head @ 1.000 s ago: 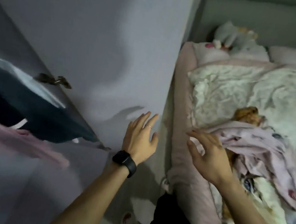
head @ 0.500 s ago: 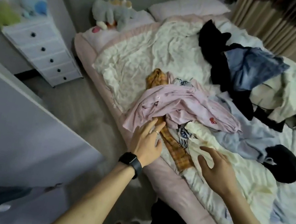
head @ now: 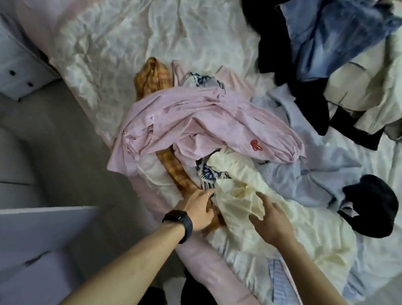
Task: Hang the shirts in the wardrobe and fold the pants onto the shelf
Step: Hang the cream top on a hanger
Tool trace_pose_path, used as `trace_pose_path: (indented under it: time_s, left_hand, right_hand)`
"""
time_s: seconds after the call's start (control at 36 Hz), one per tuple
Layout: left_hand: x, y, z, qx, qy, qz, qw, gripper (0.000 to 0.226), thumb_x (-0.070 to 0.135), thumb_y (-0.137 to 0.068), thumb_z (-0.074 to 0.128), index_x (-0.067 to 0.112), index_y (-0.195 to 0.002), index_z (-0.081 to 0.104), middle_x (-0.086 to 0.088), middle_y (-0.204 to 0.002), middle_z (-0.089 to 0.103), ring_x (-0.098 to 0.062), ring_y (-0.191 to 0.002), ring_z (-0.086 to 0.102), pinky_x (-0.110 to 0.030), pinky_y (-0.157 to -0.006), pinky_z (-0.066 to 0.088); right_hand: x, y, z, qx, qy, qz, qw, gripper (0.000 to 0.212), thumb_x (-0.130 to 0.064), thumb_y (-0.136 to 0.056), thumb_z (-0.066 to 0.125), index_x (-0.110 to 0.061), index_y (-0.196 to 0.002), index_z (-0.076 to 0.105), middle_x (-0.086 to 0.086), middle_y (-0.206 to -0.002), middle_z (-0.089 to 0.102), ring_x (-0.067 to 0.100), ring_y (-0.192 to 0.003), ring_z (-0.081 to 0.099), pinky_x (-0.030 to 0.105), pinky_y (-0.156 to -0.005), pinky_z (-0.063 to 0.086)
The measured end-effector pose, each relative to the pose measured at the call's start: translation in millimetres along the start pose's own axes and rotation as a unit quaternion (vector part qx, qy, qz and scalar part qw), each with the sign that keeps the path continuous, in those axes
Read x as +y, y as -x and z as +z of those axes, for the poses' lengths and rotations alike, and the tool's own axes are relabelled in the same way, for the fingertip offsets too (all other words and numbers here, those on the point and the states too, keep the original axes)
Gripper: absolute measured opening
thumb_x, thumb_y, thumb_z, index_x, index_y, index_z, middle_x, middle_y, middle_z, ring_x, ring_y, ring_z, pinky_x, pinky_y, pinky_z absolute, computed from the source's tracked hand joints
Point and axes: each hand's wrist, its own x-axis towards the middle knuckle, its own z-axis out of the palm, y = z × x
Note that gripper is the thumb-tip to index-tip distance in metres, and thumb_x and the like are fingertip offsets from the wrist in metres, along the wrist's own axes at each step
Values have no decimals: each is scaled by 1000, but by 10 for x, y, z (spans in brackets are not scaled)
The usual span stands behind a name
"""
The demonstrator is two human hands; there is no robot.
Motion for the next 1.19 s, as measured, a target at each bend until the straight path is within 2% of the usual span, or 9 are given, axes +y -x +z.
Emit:
trace_pose_path:
  time_s: [0.14,0.28,0.39,0.5,0.67,0.78,0.86,1.03,1.19]
  left_hand:
    - [58,-503,290,-58,50,-38,996,67,25,-96,51,39,-156,22,-8,-146,48,-31,-130,50,-40,-104,46]
    - [41,-722,408,-81,43,-27,995,65,25,-95,54,47,-151,30,-6,-131,60,-30,-113,60,-40,-93,53]
    - [35,-541,390,-123,-35,5,992,12,39,-91,59,33,-98,67,-4,-106,68,-30,-102,64,-37,-82,54]
    - [-65,-81,248,-41,18,7,999,18,34,-89,65,21,-78,59,1,-82,66,-25,-85,64,-38,-71,51]
    - [-544,811,-334,90,138,-46,985,21,26,-82,75,22,-67,61,14,-63,63,1,-62,56,-13,-51,35]
    - [-771,1285,-714,150,300,-80,939,19,16,-85,74,5,-72,65,0,-65,69,-7,-63,62,-21,-59,40]
    - [-836,1512,-927,187,376,-79,904,18,14,-88,73,14,-71,67,1,-67,71,-13,-67,69,-21,-58,43]
    - [-926,1944,-1253,241,458,-28,855,11,16,-90,72,15,-80,69,3,-68,72,-11,-66,69,-16,-54,44]
    - [-1256,2304,-1527,302,560,-11,771,37,16,-95,67,16,-129,52,0,-106,72,-15,-91,69,-19,-63,49]
  right_hand:
    - [68,-529,97,-52,13,-23,998,75,-36,-96,62,-44,-156,19,13,-137,49,32,-124,54,44,-101,47]
    - [109,-640,241,-48,30,-50,997,27,-34,-99,56,-23,-122,66,5,-124,62,28,-114,60,39,-95,49]
    - [49,-285,274,-10,-48,-75,996,21,-34,-95,63,-18,-106,73,3,-105,71,24,-96,67,35,-85,48]
    - [31,175,243,-11,-133,-94,987,14,-29,-93,68,-22,-104,71,-8,-91,72,13,-82,69,30,-79,49]
    - [-27,582,352,27,-137,-50,989,69,-42,-88,73,-25,-146,40,0,-137,50,10,-83,69,37,-87,53]
    - [-325,645,459,-31,-54,-66,996,108,-68,-69,79,-28,-154,25,-1,-155,21,27,-127,55,41,-104,45]
    - [-631,721,718,-58,60,-88,993,128,-79,-63,73,-23,-158,9,-2,-162,7,30,-138,43,46,-106,44]
    - [-1265,995,873,160,124,-163,966,16,-31,-101,46,-19,-108,54,8,-112,63,38,-94,64,41,-71,49]
    - [-1918,1412,157,256,-12,-252,933,22,-20,-94,61,-8,-77,58,14,-76,68,41,-76,60,39,-60,33]
